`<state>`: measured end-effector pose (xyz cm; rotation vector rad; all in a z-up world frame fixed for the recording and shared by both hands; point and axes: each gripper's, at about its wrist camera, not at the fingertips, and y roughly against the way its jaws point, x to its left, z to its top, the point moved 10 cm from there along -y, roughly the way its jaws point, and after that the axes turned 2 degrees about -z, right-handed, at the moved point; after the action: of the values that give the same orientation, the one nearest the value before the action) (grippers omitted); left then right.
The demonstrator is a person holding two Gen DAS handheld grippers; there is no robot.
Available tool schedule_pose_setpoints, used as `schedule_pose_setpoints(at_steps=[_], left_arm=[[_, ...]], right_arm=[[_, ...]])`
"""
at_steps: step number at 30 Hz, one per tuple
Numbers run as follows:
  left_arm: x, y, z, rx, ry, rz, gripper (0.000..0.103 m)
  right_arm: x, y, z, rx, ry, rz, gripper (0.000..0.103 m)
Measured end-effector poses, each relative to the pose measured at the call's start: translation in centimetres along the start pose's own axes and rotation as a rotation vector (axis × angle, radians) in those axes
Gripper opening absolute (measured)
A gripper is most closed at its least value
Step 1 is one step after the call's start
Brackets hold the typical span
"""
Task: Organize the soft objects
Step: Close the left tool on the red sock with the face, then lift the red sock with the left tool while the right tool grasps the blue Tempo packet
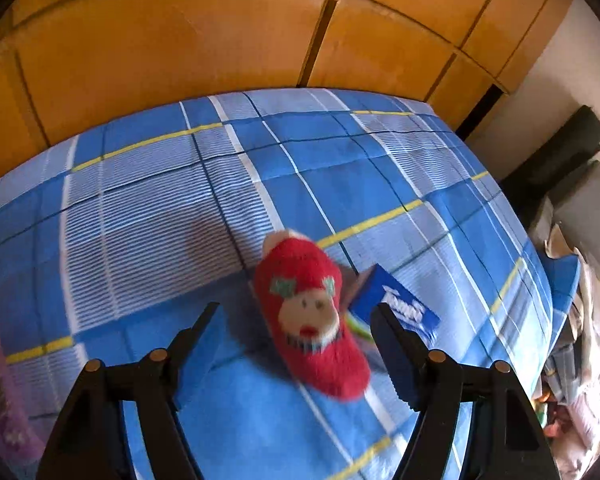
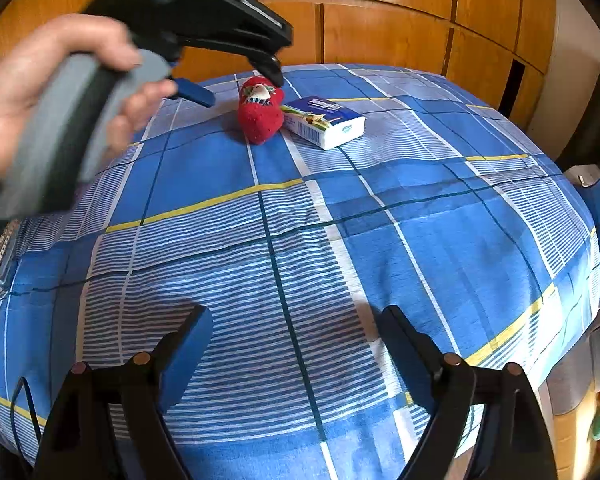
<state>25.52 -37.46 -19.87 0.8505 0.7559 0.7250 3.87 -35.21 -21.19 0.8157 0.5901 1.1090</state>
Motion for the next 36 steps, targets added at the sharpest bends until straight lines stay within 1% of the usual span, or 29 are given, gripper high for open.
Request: schedule_pose_setpoints(at_steps=[1,2,3,4,5,7,12,13,16,17,19,21,24,26,29,31,32,33,36], left_arm=[[0.1,-0.6,0.2,0.008,0.001,0.006,0.073],[0.4,-1.3,0.2,0.021,0.004,0.011,0.068],[0.5,-1.9,0.1,0.039,0.012,0.004,0.050],[0.7,-2.4,-0.2,0.058,0.029,-0.020,0.031],[0.9,-2.5,-0.6,0.063,0.047,-0.043,0.030],[1.0,-1.7,-1.0,0.041,0.047,-0.062,0.023],[2.8,1.3,-4.5,0.048,0.054,-0.050,0.022],[3.1,2.1,-5.6,0.052,0.046,-0.047,0.022],[4.3,3.8,-8.9,0.057,0.009,-0.008,0.022],[4.5,4.5,-10.1,0.054,-0.007,-0.005,0.022],[5.0,5.6,-12.1,0.046,-0.025,0.003,0.022],[5.4,6.4,-13.6,0.028,-0.056,0.016,0.023],[5.9,6.6,-14.5,-0.005,-0.060,0.013,0.026],[5.8,6.5,-14.5,-0.012,-0.069,0.025,0.027],[5.8,6.3,-14.5,-0.017,-0.074,0.028,0.027],[5.8,6.2,-14.3,-0.021,-0.078,0.027,0.027],[5.7,6.2,-14.3,-0.023,-0.078,0.026,0.027],[5.7,6.1,-14.2,-0.026,-0.076,0.023,0.027],[5.9,6.2,-14.3,-0.037,-0.065,0.009,0.027]], right_arm=[[0.0,0.0,0.0,0.000,0.000,0.002,0.089],[0.0,-0.1,0.0,0.000,0.000,0.002,0.089],[0.0,-0.1,0.0,0.000,0.000,0.003,0.089],[0.0,-0.1,0.0,0.000,0.001,0.003,0.090],[0.0,-0.1,0.0,0.002,0.001,0.006,0.089],[0.1,-0.1,0.0,0.006,0.001,0.011,0.089],[-0.1,-0.2,0.4,0.024,-0.013,0.022,0.088],[-0.1,-0.2,0.5,0.029,-0.017,0.027,0.087],[-0.6,-0.1,1.1,0.040,-0.033,0.059,0.079],[-0.8,-0.1,1.4,0.041,-0.040,0.072,0.079],[-1.5,-0.1,2.5,0.027,-0.038,0.091,0.079],[-2.0,-0.3,4.2,-0.001,0.008,0.095,0.079],[-1.8,-1.1,7.3,-0.040,0.113,0.096,0.079],[-1.4,-2.0,9.1,-0.044,0.179,0.090,0.080],[-1.0,-4.6,12.3,-0.015,0.279,0.057,0.080],[-0.8,-5.8,13.7,0.001,0.321,0.043,0.081],[-0.5,-6.7,14.4,0.020,0.352,0.037,0.083],[-0.4,-7.6,14.8,0.047,0.382,0.026,0.085],[-0.4,-9.6,15.7,0.091,0.444,-0.006,0.085]])
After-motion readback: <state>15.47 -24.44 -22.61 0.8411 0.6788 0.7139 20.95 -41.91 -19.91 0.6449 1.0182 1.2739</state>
